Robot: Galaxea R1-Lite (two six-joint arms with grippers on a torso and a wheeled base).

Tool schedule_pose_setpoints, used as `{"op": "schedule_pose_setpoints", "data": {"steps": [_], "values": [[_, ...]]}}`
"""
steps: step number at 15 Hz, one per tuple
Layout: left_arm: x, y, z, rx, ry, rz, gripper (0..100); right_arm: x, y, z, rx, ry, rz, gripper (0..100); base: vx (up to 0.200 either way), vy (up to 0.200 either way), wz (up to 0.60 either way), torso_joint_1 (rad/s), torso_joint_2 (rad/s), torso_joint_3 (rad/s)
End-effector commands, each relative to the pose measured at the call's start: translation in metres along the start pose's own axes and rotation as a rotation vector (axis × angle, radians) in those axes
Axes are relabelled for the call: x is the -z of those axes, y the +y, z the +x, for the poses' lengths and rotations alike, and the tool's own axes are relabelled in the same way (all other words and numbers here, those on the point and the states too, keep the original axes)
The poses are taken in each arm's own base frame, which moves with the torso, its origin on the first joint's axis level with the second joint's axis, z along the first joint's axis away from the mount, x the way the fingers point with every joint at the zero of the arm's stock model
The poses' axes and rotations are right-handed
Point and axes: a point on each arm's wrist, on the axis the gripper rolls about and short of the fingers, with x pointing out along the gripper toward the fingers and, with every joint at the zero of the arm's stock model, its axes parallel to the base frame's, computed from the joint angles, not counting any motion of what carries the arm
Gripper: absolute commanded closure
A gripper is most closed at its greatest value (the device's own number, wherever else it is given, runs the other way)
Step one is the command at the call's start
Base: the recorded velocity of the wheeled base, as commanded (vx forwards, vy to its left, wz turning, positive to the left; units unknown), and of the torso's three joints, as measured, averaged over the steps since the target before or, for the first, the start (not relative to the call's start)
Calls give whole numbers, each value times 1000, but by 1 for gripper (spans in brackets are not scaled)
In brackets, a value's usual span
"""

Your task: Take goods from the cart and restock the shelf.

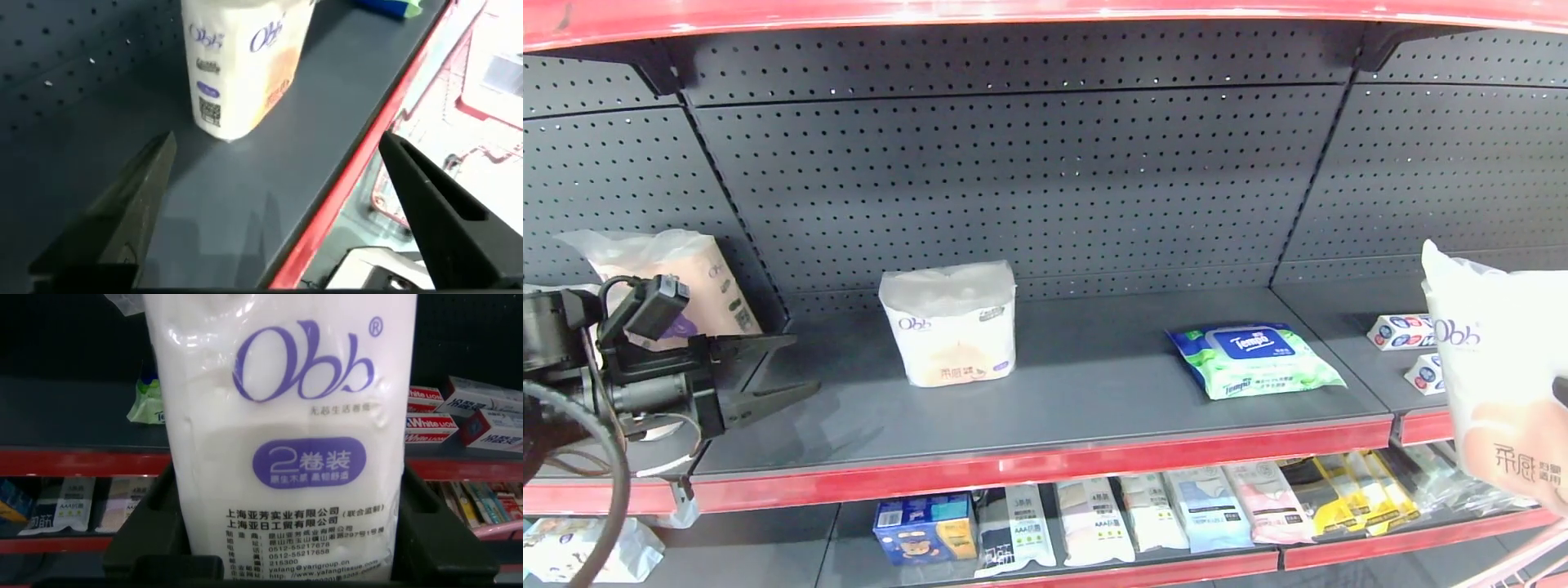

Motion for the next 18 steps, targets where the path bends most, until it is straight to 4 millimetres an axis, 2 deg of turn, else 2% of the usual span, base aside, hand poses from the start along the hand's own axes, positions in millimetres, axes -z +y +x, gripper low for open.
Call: {"op": "schedule_pose_setpoints", "data": {"steps": [1, 3, 6, 15, 18], "values": [[9, 19, 21, 33, 4, 9, 0, -2, -1, 3, -1, 6, -13, 100, 0, 0, 0, 0, 0, 0], [14, 30, 36, 47, -4, 37, 0, -2, -1, 3, 0, 5, -24, 100, 0, 0, 0, 0, 0, 0], [25, 35, 54, 73, -25, 79, 0, -2, -1, 2, 0, 2, -34, 100, 0, 0, 0, 0, 0, 0], [28, 53, 75, 51, -67, 136, 0, 1, 0, 0, -2, 3, -40, 100, 0, 0, 0, 0, 0, 0], [25, 50, 89, 80, -72, 121, 0, 2, 1, -1, -3, 1, -40, 100, 0, 0, 0, 0, 0, 0]]}}
